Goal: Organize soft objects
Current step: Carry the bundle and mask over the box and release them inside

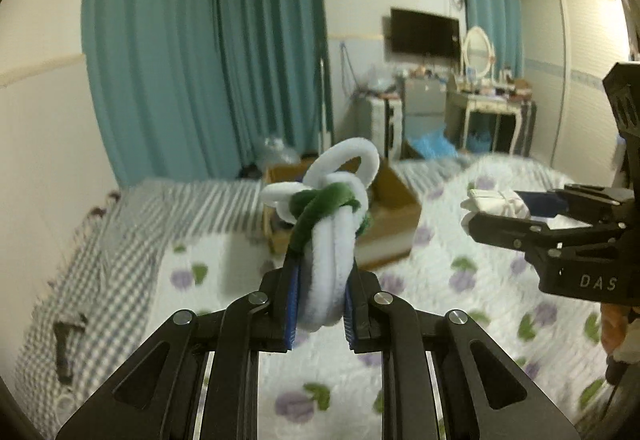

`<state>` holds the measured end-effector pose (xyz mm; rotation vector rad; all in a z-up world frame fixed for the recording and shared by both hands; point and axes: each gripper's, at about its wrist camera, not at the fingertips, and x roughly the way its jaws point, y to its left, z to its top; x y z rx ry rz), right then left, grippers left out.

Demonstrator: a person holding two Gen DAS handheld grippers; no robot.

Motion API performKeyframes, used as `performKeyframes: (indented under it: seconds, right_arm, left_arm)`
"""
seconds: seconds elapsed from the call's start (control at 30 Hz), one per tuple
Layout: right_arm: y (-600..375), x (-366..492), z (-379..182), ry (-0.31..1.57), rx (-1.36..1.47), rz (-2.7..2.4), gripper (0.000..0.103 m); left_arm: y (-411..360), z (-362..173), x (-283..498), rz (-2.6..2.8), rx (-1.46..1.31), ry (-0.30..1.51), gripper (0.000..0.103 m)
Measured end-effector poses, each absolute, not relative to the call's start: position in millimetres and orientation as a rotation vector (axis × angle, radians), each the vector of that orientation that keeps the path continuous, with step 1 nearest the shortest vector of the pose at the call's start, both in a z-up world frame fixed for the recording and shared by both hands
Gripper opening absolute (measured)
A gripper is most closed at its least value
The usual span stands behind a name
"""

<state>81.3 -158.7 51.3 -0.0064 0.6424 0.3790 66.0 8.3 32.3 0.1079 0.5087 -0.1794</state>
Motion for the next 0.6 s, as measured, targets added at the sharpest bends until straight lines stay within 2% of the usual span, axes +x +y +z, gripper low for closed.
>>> performKeyframes:
  seconds: [0.27,0.47,0.6]
  right_arm:
    - [-177,107,132,0.515,-0.019,0.382,0.054]
    - [-180,164,156,0.48,-0.004,0.378,0.054]
    - [-179,215,149,0.505,0.027,0.389,0.054]
  left_arm:
    - [-5,91,101,-0.134,0.118,0.455,0.017]
    - [-11,109,148,-0.126,0.153,0.437,0.018]
    - [-17,104,191,-0.127,0.164,0.466,0.018]
